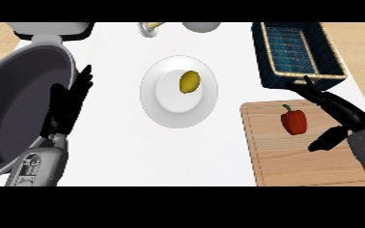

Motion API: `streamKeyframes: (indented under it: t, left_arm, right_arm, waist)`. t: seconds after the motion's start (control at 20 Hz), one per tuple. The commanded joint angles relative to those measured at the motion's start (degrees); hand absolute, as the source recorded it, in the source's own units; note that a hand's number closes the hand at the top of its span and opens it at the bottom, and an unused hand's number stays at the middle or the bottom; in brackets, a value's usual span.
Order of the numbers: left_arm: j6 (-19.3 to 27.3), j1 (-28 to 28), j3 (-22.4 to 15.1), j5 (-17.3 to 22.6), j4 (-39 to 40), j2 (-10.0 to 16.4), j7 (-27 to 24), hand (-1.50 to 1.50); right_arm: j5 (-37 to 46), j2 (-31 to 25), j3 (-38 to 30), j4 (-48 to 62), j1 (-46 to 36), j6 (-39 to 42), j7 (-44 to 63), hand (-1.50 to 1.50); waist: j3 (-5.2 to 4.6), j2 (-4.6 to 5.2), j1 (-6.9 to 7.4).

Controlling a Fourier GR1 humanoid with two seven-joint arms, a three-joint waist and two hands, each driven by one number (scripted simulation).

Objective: Pick the bell pepper from the cutting board and place it in the basket

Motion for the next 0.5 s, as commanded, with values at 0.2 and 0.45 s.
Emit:
streamKeyframes:
  t: [0.2, 0.45]
  left_arm:
    - [-1.65, -1.10, 0.82, 0.13, -1.26, -0.03, 1.46, 0.00]
    - [-0.13, 0.16, 0.21, -2.22, -2.58, -1.54, 2.15, 0.00]
  right_arm:
    - [5.00, 4.05, 1.01, 8.31, -2.09, -5.84, -3.95, 1.50]
    - [7.07, 3.18, -0.16, 2.19, 0.97, -10.71, -4.81, 1.50]
  waist:
    - [0.56, 0.78, 0.62]
    - [0.52, 0.57, 0.13]
